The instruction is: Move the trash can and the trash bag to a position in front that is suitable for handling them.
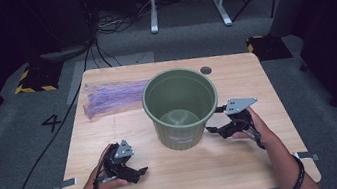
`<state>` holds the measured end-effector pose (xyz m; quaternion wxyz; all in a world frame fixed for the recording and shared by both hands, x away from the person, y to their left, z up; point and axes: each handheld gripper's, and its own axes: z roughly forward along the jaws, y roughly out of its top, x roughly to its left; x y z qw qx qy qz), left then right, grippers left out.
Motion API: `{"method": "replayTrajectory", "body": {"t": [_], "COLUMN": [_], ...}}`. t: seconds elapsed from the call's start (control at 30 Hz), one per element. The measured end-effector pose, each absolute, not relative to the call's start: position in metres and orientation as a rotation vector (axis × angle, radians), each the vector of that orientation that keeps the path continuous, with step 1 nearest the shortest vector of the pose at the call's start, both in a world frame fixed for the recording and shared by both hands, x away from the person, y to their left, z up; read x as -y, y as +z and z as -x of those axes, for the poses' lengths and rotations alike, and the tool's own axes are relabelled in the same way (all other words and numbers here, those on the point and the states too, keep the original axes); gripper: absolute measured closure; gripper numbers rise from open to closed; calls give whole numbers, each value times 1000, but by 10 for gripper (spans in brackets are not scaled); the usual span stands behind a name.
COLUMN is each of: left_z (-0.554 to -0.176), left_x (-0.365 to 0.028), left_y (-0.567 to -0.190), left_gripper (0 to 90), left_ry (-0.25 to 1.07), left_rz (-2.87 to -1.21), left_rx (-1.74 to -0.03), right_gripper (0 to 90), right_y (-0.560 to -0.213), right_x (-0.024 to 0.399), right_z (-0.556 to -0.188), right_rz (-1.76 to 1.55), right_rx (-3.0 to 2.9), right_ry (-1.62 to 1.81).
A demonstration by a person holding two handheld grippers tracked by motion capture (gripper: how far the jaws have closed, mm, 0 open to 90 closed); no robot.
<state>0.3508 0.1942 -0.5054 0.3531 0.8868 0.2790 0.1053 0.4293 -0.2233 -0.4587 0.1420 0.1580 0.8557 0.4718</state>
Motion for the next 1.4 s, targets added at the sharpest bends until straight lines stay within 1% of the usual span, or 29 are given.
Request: {"method": "replayTrajectory", "body": {"t": [0.17,0.27,0.5,0.97,1.17,1.4], "left_z": [-351,-351,-351,-351,-351,-351], "left_x": [-194,-194,-194,-194,-194,-194], "left_y": [-505,-505,-505,-505,-505,-505], "left_gripper": [0,0,0,0,1,2], "left_ry": [271,271,271,270,270,269], "left_rz": [-2293,-2293,-2293,-2292,-2293,-2293], "left_rx": [-723,-723,-723,-723,-725,-725], "right_gripper": [217,250,241,243,245,252], "right_y": [-458,-457,-457,-453,-453,-455], "right_x": [212,204,188,142,132,133], "right_z": [-424,-422,-421,-415,-416,-419], "right_rz": [-387,-373,-361,-262,-259,-296], "right_rx": [-2491,-2491,-2490,-2491,-2492,-2471], "right_ry": [1358,1347,1358,1426,1450,1436]}}
